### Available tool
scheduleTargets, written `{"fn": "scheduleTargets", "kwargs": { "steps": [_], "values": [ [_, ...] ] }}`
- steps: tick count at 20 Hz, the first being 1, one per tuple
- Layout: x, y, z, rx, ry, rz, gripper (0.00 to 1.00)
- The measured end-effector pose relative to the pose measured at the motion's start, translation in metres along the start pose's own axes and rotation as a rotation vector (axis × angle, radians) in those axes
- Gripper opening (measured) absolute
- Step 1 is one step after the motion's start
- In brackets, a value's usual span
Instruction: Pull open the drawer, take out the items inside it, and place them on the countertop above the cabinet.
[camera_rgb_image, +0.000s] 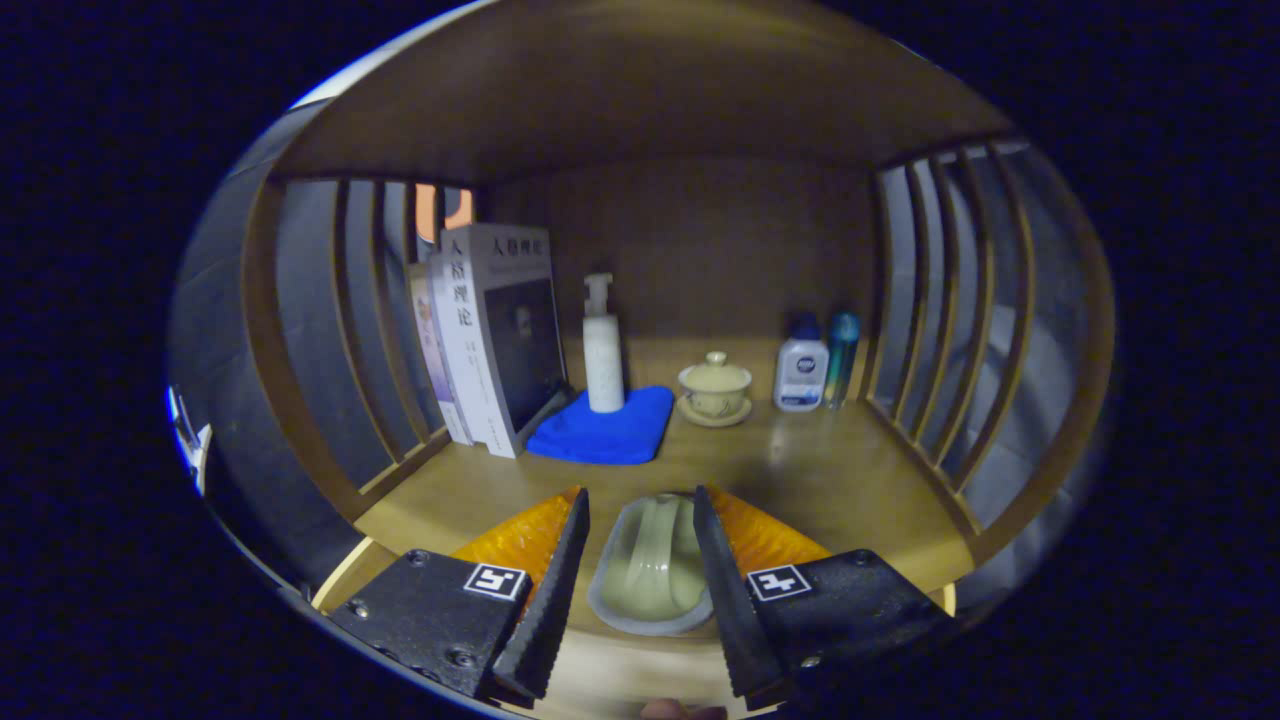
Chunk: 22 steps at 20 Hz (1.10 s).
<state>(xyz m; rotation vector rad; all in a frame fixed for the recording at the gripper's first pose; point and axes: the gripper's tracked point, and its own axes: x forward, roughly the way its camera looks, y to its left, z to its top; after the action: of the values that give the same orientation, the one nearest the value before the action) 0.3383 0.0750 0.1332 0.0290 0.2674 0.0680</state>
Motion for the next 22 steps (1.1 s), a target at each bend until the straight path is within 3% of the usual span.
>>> {"fn": "scheduleTargets", "kwargs": {
  "steps": [4, 7, 11, 16, 19, 22],
  "values": [
    [-0.083, 0.003, -0.017, -0.095, -0.19, -0.051, 0.87],
    [-0.149, 0.029, -0.049, -0.125, -0.298, -0.026, 1.0],
    [-0.206, 0.046, -0.116, -0.096, -0.326, -0.027, 1.0],
    [-0.222, 0.043, -0.191, -0.029, -0.3, -0.119, 1.0],
    [-0.207, 0.051, -0.222, 0.058, -0.252, -0.114, 1.0],
    [-0.188, 0.049, -0.24, 0.061, -0.191, -0.153, 1.0]
  ]
}}
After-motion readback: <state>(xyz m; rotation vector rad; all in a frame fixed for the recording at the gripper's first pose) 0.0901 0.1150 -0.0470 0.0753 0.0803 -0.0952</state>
